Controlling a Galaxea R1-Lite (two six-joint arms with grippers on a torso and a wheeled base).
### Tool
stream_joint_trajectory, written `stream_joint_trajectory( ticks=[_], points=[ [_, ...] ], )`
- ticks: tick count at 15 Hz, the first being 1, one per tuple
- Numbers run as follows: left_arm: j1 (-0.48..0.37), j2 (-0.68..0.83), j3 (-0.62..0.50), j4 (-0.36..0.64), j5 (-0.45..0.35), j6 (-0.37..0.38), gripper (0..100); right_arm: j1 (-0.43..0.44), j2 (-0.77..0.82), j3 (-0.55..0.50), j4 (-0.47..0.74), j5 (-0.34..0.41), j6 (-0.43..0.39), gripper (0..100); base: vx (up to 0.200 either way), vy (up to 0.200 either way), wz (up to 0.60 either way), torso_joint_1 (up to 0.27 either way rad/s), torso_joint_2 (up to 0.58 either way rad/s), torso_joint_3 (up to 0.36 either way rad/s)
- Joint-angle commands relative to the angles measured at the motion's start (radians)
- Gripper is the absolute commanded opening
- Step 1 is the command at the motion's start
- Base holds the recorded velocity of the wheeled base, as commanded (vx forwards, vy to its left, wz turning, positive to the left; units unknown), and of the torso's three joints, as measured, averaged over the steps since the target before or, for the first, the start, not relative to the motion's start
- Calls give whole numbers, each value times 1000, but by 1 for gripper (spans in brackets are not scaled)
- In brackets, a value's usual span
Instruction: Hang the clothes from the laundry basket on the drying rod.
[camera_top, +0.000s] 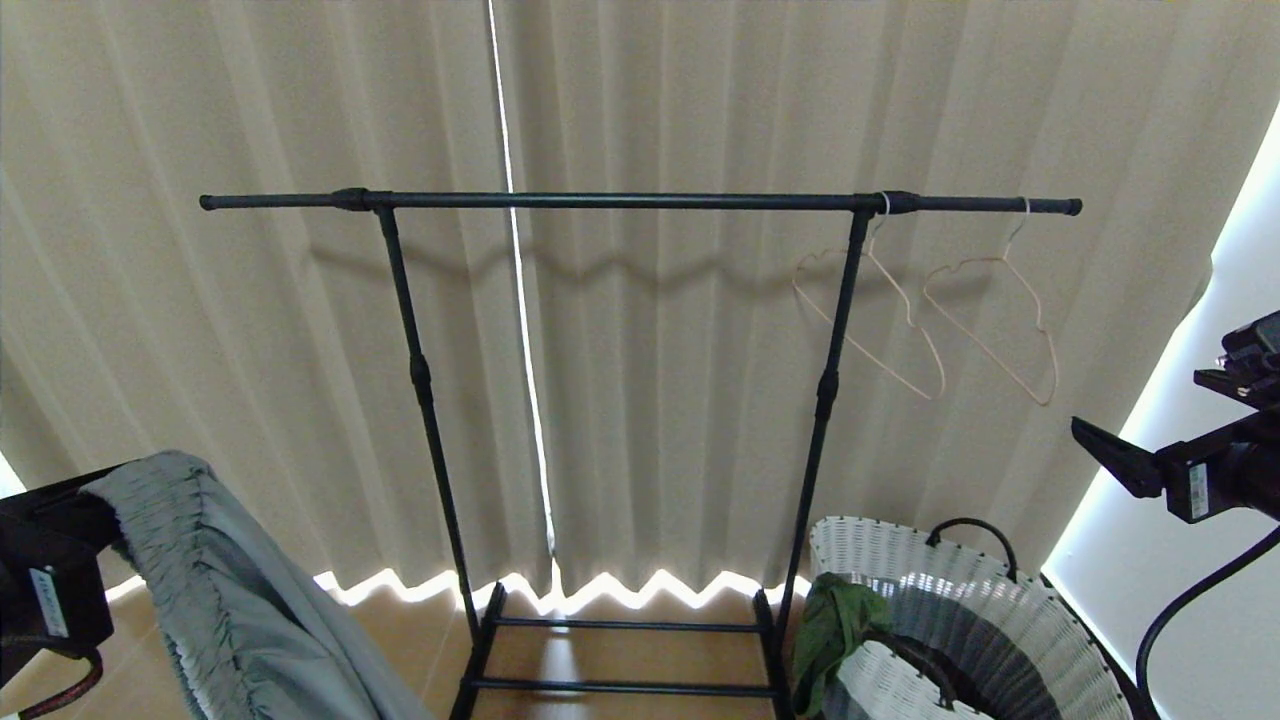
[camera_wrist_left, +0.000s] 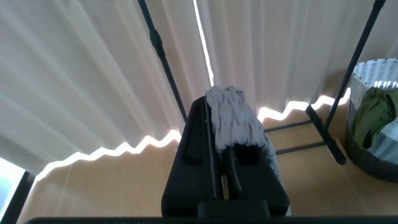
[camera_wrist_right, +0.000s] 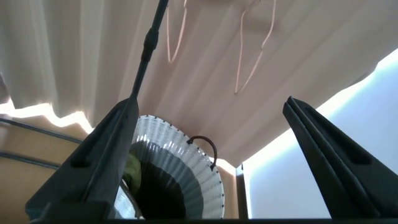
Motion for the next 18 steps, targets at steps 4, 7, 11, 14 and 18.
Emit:
stream_joint_trajectory(
  ticks=[4,7,11,14,18],
  points=[
    [0,-19,6,1,1,-1,0,1,16,6,-1,0,1,100,0,-200,0,7,2,2],
    [0,-19,6,1,-1,0,0,1,14,7,-1,0,1,100,0,-200,0,2,-1,2],
    [0,-17,8,1,-1,0,0,1,13,12,-1,0,1,100,0,-200,0,2,0,1],
    [0,-16,8,1,-1,2,0,-1,13,12,-1,0,1,100,0,0,0,0,0,0],
    [-1,-16,9,1,-1,0,0,-1,14,11,-2,0,1,100,0,0,0,0,0,0]
  ],
)
